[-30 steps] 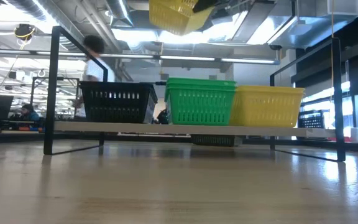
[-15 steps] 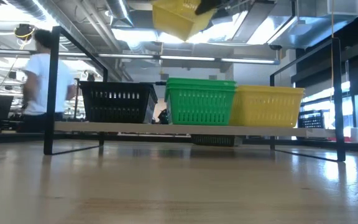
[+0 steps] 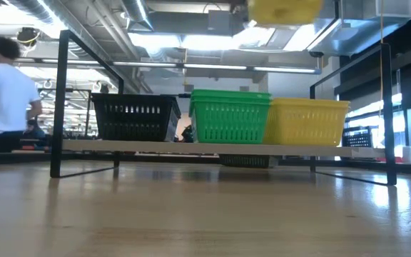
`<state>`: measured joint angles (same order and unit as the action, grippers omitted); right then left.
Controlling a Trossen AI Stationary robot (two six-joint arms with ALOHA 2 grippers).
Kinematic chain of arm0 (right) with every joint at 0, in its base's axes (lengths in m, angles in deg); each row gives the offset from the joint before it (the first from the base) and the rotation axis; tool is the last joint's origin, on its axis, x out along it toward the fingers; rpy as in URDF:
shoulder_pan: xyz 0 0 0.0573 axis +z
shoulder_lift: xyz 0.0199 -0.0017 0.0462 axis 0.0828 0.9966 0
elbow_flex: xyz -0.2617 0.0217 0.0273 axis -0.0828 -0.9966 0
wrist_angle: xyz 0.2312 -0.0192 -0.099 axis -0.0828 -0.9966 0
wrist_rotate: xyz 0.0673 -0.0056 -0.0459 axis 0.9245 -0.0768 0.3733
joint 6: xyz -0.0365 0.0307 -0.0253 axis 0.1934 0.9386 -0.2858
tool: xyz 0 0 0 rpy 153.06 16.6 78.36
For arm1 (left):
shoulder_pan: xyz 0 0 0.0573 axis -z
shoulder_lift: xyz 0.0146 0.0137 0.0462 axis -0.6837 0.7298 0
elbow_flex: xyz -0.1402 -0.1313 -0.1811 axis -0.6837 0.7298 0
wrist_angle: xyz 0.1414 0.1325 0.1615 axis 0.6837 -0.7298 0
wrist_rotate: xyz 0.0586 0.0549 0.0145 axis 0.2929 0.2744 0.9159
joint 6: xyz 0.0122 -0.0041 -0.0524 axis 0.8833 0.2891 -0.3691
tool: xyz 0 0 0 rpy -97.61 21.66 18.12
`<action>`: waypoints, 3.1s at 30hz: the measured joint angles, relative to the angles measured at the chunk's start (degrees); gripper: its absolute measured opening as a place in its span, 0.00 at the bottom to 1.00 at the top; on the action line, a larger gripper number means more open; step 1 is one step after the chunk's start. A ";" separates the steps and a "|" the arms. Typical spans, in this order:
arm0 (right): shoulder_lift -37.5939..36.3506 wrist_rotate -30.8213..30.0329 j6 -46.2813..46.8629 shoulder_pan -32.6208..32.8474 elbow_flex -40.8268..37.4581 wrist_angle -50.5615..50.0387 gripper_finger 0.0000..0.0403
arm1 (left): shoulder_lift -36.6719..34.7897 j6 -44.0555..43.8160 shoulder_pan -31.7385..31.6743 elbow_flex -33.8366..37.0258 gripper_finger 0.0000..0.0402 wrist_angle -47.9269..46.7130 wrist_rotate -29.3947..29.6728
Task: Stack baskets on shelf by color
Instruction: Stack the yellow bin on top of the yellow bin on the shelf, then stack the black bin on top of black bin on the shelf
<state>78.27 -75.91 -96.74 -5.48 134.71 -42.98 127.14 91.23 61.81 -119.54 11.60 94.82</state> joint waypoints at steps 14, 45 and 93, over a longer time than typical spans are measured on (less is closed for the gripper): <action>0.12 12.00 -5.12 -4.80 -16.46 8.55 0.00 | -0.56 0.24 0.00 -0.04 0.18 -0.01 0.85; 0.14 15.07 -8.74 -8.76 -34.88 20.88 0.09 | -0.54 0.30 0.00 -0.04 0.18 0.01 0.89; 7.46 19.09 3.28 -32.32 -13.67 24.10 0.28 | 4.71 -14.80 -51.45 0.00 0.18 -12.21 -63.48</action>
<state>85.73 -56.82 -93.46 -37.80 121.04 -18.87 131.84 76.43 10.36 -119.54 -0.61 31.34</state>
